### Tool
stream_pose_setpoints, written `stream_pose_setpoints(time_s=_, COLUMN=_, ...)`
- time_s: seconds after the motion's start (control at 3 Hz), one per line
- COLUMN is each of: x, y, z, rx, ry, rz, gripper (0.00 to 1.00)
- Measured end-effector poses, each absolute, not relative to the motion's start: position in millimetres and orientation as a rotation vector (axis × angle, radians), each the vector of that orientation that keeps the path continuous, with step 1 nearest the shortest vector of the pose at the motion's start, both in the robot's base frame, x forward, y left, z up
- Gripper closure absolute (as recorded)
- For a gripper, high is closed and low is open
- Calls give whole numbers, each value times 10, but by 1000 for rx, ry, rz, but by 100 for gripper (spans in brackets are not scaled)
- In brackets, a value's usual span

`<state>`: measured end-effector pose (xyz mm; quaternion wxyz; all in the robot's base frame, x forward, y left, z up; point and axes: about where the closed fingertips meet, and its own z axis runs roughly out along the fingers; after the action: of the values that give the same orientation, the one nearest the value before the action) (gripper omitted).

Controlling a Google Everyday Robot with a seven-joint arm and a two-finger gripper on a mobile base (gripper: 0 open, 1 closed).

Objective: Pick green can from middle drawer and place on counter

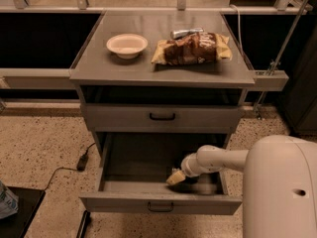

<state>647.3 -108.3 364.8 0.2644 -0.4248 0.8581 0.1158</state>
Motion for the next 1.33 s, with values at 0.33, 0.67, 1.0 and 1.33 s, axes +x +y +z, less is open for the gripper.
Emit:
stream_pose_setpoints(time_s=0.33, x=6473, y=-1083, z=3648, rx=-1148, ry=2319, rz=313, gripper=40)
stream_pose_setpoints(time_s=0.67, x=6473, y=-1083, z=3647, rx=-1148, ry=2319, rz=313, gripper=64)
stream_pose_setpoints(time_s=1.0, x=6473, y=-1082, z=3647, rx=-1148, ry=2319, rz=313, gripper=87)
stream_pose_setpoints(time_s=1.33, x=6434, y=-885, z=3845, rx=-1181, ry=2317, rz=276, gripper=100)
